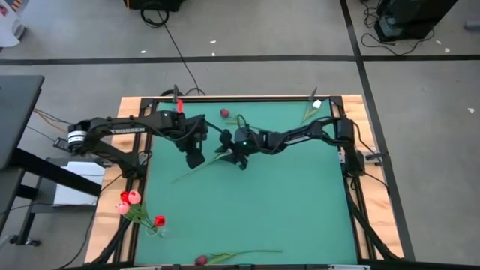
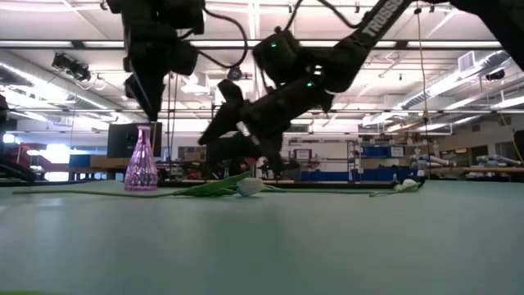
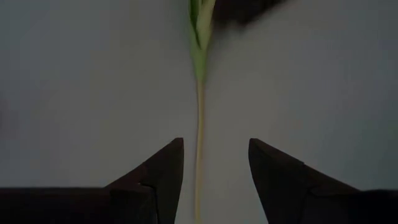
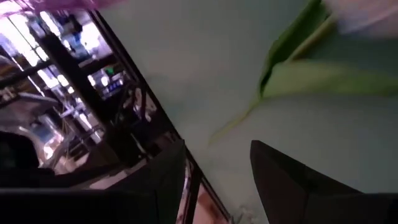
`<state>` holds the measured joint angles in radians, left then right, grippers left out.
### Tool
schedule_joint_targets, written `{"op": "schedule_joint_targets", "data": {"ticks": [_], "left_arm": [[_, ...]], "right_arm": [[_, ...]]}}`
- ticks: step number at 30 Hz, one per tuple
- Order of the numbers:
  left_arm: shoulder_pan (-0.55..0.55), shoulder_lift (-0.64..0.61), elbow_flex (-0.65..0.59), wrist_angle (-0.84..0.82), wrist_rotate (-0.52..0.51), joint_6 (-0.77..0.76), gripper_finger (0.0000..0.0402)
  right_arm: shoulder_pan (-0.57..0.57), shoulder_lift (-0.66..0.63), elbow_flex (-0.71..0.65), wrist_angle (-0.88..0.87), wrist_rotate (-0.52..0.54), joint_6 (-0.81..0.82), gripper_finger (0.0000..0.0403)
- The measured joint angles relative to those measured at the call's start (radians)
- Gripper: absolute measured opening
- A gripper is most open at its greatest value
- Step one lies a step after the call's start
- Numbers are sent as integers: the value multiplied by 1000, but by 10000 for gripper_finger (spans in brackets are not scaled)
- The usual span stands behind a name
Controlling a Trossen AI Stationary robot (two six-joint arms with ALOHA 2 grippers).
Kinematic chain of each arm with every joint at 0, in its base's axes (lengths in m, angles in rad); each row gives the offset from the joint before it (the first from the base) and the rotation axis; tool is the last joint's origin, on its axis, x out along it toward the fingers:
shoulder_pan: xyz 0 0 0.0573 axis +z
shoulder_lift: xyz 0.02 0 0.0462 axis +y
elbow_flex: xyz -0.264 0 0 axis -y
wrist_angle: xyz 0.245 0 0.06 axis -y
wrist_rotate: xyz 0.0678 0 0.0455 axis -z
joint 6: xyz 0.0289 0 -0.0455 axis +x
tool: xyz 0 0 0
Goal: Sort flowers into vase by color
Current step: Put the bottom white flower into the violet vase
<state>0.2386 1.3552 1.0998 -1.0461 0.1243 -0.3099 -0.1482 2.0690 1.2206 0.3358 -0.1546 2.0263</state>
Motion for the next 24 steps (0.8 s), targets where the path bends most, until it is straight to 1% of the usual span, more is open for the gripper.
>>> {"op": "schedule_joint_targets", "data": {"ticks": [3, 8, 10, 12, 17, 24], "left_arm": [[0, -20, 1, -14, -1, -7, 185], [7, -38, 0, -31, -4, -11, 185], [7, -41, -1, -39, -5, -12, 185], [6, -44, 0, -37, -4, -16, 185], [5, -43, -1, -45, -6, -19, 185], [7, -43, -1, -42, -8, 47, 185]], "right_arm": [[1, 45, 42, -2, -54, 31, 189], [11, 90, 56, -5, -66, 147, 189], [11, 93, 56, -39, -56, 186, 188], [9, 92, 56, -60, -22, 213, 184], [-12, 91, 56, -127, 31, 254, 161], [-38, 91, 56, -173, 50, 275, 133]]}}
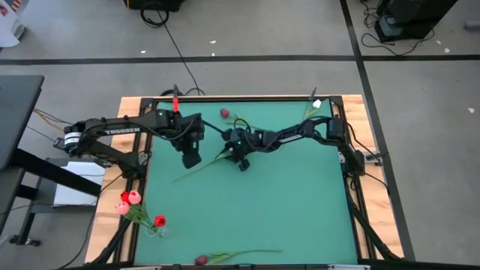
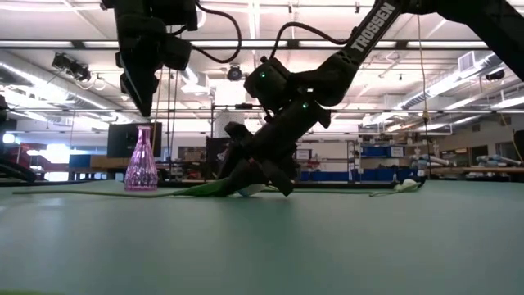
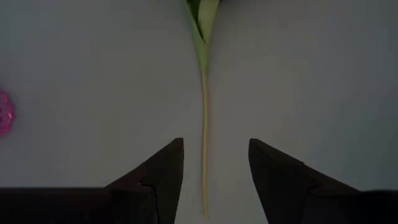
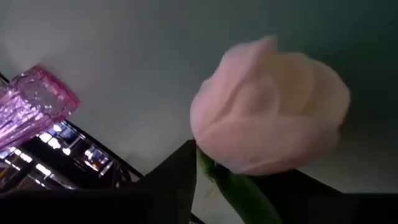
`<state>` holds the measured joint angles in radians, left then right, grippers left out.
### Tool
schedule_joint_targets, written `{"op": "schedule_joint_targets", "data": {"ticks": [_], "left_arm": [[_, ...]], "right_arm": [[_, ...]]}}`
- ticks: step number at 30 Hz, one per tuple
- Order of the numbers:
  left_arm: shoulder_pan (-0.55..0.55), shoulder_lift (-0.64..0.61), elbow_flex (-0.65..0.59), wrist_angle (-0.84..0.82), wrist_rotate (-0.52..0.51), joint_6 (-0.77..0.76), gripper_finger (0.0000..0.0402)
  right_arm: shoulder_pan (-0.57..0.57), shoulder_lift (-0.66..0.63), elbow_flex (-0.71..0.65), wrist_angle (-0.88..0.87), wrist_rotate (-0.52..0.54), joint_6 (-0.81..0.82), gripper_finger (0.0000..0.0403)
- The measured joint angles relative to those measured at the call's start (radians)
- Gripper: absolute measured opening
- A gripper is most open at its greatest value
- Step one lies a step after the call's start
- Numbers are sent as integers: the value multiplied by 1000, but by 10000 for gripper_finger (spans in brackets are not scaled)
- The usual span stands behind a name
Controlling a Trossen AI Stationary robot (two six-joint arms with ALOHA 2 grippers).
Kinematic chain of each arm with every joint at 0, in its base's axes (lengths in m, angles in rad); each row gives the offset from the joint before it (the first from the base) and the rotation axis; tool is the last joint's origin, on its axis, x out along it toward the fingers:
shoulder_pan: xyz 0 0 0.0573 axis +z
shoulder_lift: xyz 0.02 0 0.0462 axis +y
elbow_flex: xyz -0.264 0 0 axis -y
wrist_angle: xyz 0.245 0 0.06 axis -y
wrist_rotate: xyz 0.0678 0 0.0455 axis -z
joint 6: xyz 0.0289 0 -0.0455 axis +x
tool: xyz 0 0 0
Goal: Sort flowers into vase by color
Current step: Put the bottom white flower into the violet vase
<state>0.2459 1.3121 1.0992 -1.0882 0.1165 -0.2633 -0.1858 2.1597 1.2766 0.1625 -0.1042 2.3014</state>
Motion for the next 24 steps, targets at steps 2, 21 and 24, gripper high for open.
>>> {"op": "schedule_joint_targets", "data": {"ticks": [2, 21, 24], "left_arm": [[0, 0, 0, 0, 0, 13, 185], [58, 0, 0, 29, 0, 43, 185], [61, 0, 0, 23, 0, 43, 185]], "right_arm": [[-6, -1, 1, -12, 6, 0, 130], [-19, -38, -3, -77, 179, -339, 18], [-31, -96, -3, -72, 212, -479, 13]]}}
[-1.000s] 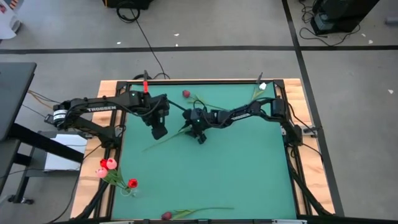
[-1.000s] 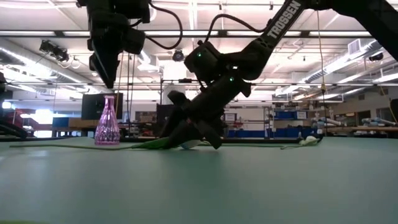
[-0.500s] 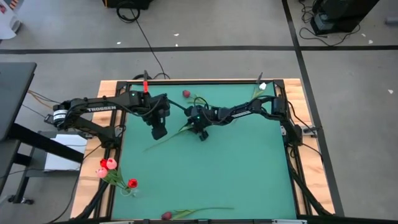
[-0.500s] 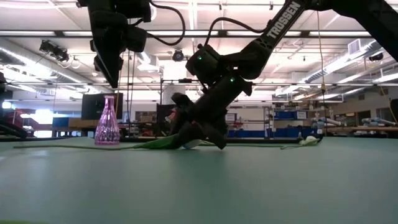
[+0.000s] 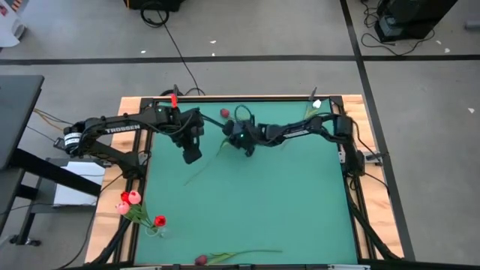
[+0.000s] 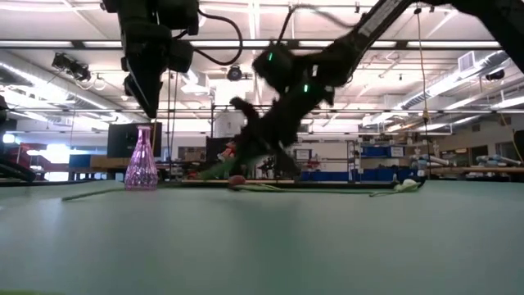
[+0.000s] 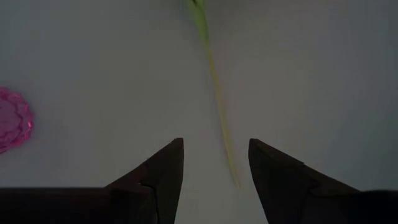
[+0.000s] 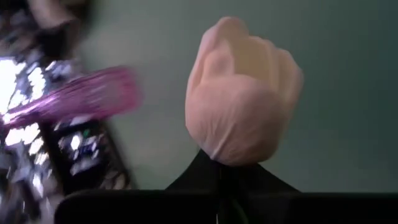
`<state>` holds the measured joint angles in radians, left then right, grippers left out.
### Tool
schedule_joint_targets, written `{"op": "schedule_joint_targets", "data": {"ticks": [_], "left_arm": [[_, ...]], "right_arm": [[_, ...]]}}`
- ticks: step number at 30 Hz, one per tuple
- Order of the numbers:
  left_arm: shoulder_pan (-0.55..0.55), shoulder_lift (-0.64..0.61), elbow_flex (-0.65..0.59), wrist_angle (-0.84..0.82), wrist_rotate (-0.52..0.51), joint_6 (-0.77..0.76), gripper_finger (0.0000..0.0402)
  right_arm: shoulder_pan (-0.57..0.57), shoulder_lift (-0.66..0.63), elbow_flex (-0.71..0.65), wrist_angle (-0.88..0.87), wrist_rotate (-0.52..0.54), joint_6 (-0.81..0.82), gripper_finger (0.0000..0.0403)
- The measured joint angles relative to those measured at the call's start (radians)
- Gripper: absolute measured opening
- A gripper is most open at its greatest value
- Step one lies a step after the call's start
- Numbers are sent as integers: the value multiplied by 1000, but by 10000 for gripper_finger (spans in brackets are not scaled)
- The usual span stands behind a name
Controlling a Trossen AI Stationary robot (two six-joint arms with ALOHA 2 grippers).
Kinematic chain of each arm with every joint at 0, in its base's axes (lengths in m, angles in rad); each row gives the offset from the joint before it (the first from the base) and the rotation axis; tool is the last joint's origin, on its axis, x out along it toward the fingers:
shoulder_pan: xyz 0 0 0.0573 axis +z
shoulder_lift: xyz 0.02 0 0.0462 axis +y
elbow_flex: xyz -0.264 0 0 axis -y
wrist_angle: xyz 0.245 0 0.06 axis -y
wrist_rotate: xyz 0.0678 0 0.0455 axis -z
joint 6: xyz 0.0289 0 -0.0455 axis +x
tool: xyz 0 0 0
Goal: Sort flowers into vase by color
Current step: Put the bottom white flower into the violet vase
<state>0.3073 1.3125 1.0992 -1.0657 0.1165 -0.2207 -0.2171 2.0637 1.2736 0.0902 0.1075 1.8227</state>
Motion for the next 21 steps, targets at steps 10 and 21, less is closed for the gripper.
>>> {"op": "schedule_joint_targets", "data": {"ticks": [10, 21], "left_arm": [[5, 0, 17, 134, 32, 34, 185], [23, 0, 135, 328, 42, 57, 185]], "right_arm": [[-39, -244, 2, 10, 18, -671, 8], [-12, -450, 2, 14, -1, -1167, 8]]}}
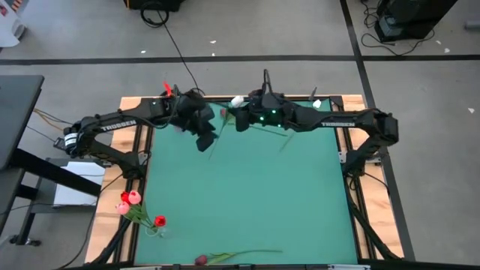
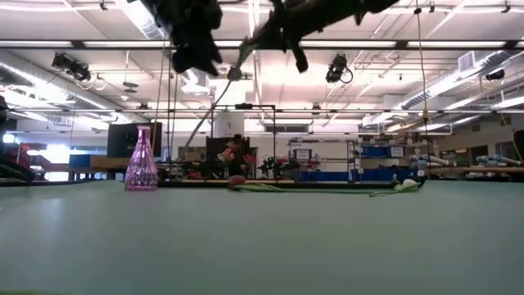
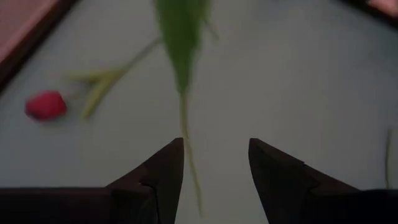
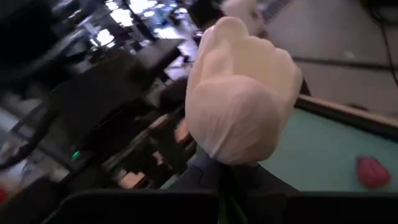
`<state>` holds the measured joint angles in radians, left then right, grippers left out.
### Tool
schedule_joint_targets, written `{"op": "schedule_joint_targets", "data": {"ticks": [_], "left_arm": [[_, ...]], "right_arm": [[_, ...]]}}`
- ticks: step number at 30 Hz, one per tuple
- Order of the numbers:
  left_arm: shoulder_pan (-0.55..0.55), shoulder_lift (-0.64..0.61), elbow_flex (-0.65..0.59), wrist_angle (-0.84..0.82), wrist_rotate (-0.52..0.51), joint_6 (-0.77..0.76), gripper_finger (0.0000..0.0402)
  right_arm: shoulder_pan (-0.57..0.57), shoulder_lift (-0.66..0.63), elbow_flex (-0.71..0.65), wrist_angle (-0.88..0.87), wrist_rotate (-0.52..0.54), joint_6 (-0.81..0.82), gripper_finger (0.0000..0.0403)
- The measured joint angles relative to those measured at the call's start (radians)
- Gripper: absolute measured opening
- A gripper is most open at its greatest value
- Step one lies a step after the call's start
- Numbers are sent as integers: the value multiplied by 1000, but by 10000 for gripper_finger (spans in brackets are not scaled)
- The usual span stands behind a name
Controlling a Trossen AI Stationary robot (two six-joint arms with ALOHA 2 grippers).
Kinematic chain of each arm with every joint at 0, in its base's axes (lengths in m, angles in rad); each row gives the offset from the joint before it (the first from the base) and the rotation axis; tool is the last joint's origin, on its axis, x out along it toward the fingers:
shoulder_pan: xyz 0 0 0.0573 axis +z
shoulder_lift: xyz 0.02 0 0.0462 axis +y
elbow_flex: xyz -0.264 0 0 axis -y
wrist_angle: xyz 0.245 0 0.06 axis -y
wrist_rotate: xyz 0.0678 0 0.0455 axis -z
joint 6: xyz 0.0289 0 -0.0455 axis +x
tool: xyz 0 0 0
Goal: Sort flowers into vase by color
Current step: Put the bottom white flower into the violet vase
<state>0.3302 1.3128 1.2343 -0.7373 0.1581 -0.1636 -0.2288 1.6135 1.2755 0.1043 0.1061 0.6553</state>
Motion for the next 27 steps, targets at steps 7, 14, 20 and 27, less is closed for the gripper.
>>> {"op": "schedule_joint_targets", "data": {"ticks": [7, 14, 20, 27], "left_arm": [[0, 0, 31, 180, 92, 25, 185], [0, 0, 31, 255, 109, 17, 151], [0, 0, 31, 246, 110, 18, 39], [23, -30, 31, 210, -61, -16, 13]], "right_arm": [[42, -67, 0, 44, -31, -154, 8], [62, -80, 0, 44, -36, -180, 8], [70, -80, 0, 44, -38, -198, 8], [72, -85, 1, 22, -26, -284, 80]]}}
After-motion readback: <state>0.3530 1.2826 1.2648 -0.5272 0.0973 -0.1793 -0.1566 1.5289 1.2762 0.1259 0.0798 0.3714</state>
